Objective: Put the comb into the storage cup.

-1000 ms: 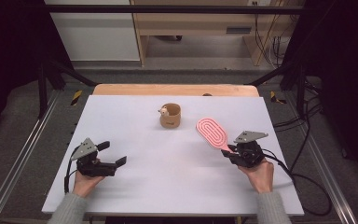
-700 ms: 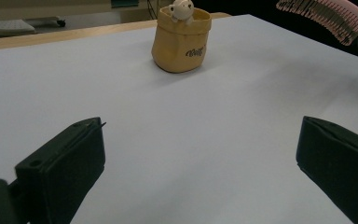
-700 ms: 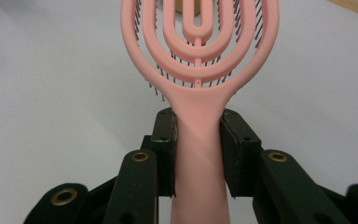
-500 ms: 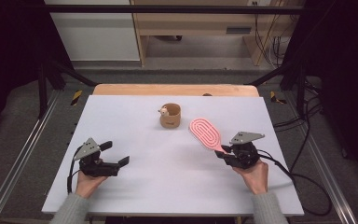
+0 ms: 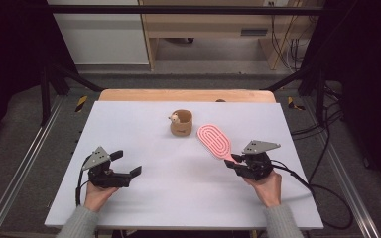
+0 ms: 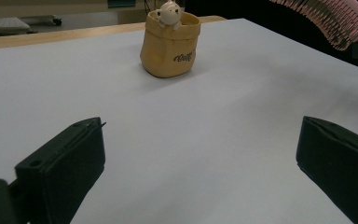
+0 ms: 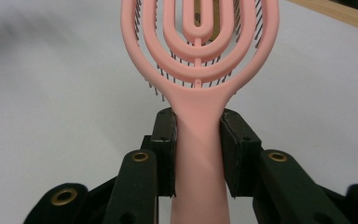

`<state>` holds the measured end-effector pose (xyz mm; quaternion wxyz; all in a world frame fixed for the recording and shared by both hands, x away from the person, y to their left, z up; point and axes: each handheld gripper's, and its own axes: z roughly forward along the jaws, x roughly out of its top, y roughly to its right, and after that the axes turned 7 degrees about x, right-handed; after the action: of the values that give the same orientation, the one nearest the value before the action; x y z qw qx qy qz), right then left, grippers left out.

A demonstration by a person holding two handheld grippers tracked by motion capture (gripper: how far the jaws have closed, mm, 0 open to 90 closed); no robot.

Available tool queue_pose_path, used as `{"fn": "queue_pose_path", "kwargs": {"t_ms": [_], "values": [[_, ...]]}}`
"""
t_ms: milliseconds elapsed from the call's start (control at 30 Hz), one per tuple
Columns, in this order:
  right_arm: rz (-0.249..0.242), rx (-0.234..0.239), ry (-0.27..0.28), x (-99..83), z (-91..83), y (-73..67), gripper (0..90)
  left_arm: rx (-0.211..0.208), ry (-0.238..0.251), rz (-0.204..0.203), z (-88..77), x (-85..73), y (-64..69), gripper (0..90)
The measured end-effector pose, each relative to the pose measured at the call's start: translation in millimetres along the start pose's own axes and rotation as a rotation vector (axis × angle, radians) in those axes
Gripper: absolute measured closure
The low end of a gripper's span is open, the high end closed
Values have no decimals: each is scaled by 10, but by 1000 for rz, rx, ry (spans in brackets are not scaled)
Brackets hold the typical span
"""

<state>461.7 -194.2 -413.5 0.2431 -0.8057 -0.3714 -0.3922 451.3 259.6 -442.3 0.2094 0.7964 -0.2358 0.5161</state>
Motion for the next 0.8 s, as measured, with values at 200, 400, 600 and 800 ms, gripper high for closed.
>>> {"fn": "queue_pose_path", "kwargs": {"t_ms": [200,400,600,800], "values": [[-8,8,14,12,32,-43,692,-10,2,-12,22,12,41,11],[-7,12,24,8,46,-52,692,-17,6,-22,37,26,84,11],[-5,21,41,8,66,-71,692,-16,19,-22,45,48,131,9],[-3,23,57,12,59,-82,692,-26,17,-33,65,63,174,6]]}}
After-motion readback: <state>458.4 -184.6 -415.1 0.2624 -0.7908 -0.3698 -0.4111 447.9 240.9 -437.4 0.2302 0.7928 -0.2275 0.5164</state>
